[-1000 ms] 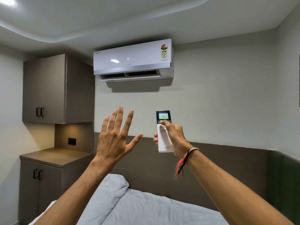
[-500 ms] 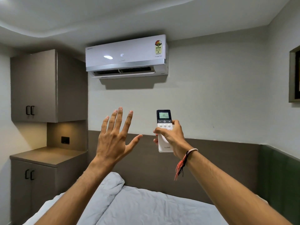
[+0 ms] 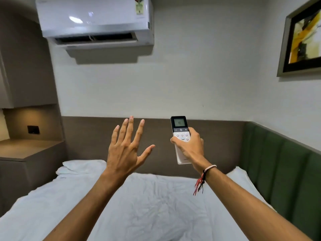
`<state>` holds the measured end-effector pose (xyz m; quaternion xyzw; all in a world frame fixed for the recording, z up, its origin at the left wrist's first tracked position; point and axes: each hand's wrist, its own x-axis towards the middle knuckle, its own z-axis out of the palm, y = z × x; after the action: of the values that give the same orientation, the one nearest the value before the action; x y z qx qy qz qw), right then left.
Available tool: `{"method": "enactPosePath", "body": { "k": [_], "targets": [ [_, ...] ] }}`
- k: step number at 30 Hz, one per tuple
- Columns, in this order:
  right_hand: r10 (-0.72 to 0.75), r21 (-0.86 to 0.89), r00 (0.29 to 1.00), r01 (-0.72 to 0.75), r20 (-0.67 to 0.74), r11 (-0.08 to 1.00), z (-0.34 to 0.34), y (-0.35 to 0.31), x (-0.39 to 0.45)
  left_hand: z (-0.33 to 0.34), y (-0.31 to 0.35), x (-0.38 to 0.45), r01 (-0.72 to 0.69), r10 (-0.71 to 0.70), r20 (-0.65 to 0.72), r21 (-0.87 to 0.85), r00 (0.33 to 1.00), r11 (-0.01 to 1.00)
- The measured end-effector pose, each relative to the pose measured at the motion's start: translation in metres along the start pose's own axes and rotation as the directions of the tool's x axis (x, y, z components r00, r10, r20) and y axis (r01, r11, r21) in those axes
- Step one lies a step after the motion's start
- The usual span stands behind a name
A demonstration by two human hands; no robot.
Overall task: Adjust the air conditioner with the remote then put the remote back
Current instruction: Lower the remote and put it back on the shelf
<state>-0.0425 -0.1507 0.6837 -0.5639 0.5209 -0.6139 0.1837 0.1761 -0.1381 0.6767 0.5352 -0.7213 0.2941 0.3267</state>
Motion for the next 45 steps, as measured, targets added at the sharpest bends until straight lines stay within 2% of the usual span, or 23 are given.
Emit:
{"method": "enactPosePath", "body": {
  "k": [7, 14, 19, 22, 25, 28, 30, 33, 36, 41, 45],
  "targets": [
    [0.205, -0.169, 0.977, -0.212, -0.054, 0.963, -0.046, 0.157, -0.051, 0.107, 0.075, -0.066, -0.024, 0.047, 0.177, -0.125, 0.983, 0.992],
    [0.481, -0.342, 0.866, -0.497, -0.137, 0.797, -0.095, 0.333, -0.168, 0.226, 0.171, -0.208, -0.019, 0.139, 0.428, -0.274, 0.893, 0.962],
    [0.637, -0.467, 0.743, -0.646, -0.203, 0.604, -0.123, 0.448, -0.272, 0.29, 0.225, -0.343, -0.055, 0.256, 0.563, -0.349, 0.786, 0.936],
    [0.704, -0.506, 0.672, -0.701, -0.231, 0.502, -0.131, 0.509, -0.342, 0.313, 0.252, -0.43, -0.038, 0.301, 0.675, -0.375, 0.673, 0.926],
    [0.796, -0.533, 0.56, -0.757, -0.229, 0.379, -0.136, 0.563, -0.41, 0.333, 0.275, -0.508, -0.005, 0.327, 0.764, -0.39, 0.556, 0.921],
    [0.845, -0.584, 0.483, -0.763, -0.229, 0.278, -0.147, 0.599, -0.457, 0.344, 0.286, -0.564, 0.028, 0.322, 0.829, -0.376, 0.458, 0.926],
    [0.861, -0.612, 0.456, -0.754, -0.225, 0.239, -0.153, 0.616, -0.48, 0.349, 0.291, -0.593, 0.059, 0.318, 0.859, -0.371, 0.4, 0.927],
    [0.869, -0.625, 0.437, -0.751, -0.23, 0.212, -0.158, 0.632, -0.503, 0.351, 0.295, -0.624, 0.078, 0.329, 0.893, -0.368, 0.306, 0.927],
    [0.878, -0.64, 0.414, -0.747, -0.241, 0.177, -0.157, 0.642, -0.515, 0.355, 0.296, -0.645, 0.061, 0.339, 0.908, -0.363, 0.246, 0.93],
    [0.868, -0.663, 0.417, -0.734, -0.27, 0.147, -0.155, 0.653, -0.527, 0.363, 0.301, -0.657, 0.056, 0.342, 0.919, -0.359, 0.197, 0.932],
    [0.876, -0.694, 0.403, -0.711, -0.266, 0.116, -0.156, 0.655, -0.53, 0.364, 0.309, -0.657, 0.06, 0.344, 0.919, -0.36, 0.191, 0.931]
  ]
}}
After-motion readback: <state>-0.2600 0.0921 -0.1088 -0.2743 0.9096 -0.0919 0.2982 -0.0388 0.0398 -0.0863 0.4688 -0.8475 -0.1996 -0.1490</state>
